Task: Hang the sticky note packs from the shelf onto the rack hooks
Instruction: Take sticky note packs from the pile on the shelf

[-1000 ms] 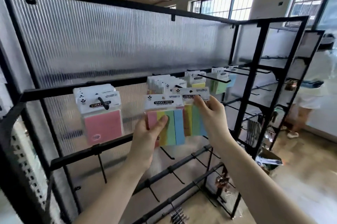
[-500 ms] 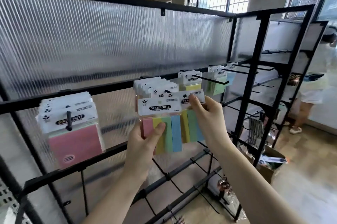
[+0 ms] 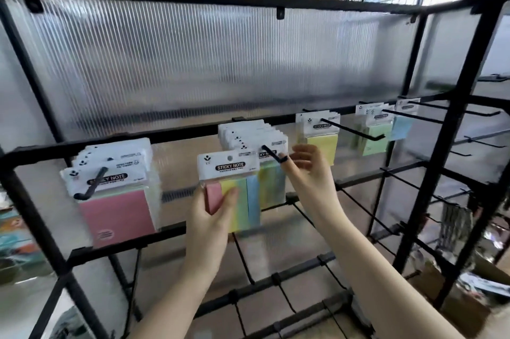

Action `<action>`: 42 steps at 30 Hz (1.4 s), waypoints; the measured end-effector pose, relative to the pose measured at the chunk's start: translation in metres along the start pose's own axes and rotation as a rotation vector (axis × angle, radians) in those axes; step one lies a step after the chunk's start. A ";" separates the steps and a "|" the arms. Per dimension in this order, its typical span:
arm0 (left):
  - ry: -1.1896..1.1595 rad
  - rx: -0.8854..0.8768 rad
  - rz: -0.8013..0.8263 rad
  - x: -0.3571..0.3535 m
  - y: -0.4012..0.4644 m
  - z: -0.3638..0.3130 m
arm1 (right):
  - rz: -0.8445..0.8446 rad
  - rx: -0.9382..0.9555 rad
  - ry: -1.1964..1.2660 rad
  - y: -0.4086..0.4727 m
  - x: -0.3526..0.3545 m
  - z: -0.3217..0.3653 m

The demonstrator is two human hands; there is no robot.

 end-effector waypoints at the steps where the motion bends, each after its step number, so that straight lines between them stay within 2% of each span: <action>1: 0.002 -0.012 -0.026 -0.001 0.002 0.000 | 0.011 -0.003 -0.003 0.004 -0.001 -0.005; 17: 0.117 -0.044 -0.175 -0.014 0.013 -0.001 | 0.240 -0.012 -0.008 0.035 -0.007 -0.025; 25: 0.021 -0.243 -0.275 -0.007 -0.012 -0.032 | 0.031 0.284 0.141 0.014 0.017 0.007; 27: 0.005 -0.279 -0.266 -0.006 -0.019 -0.043 | 0.062 0.344 0.205 0.006 0.024 0.020; 29: -0.034 -0.276 -0.229 -0.010 -0.025 -0.049 | 0.163 0.379 0.251 -0.006 0.025 0.030; 32: -0.033 -0.237 -0.131 -0.026 -0.036 -0.051 | 0.310 0.346 0.295 -0.020 0.023 0.041; 34: -0.014 -0.220 -0.057 -0.039 -0.044 -0.050 | 0.351 0.306 0.291 -0.026 0.022 0.043; 37: 0.014 -0.176 0.015 -0.054 -0.052 -0.047 | 0.346 0.249 0.286 -0.032 0.024 0.044; 42: 0.019 -0.038 -0.027 -0.062 -0.049 -0.044 | 0.254 0.145 0.244 -0.026 0.028 0.037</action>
Point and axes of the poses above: each hand's wrist, its own y-axis towards the middle knuckle, its own x-axis out of the back of the hand, z = x × y, the point moved 1 cm from there along y, towards the middle knuckle, and after that the axes turned 2 degrees about -y, right-handed, at the moved point
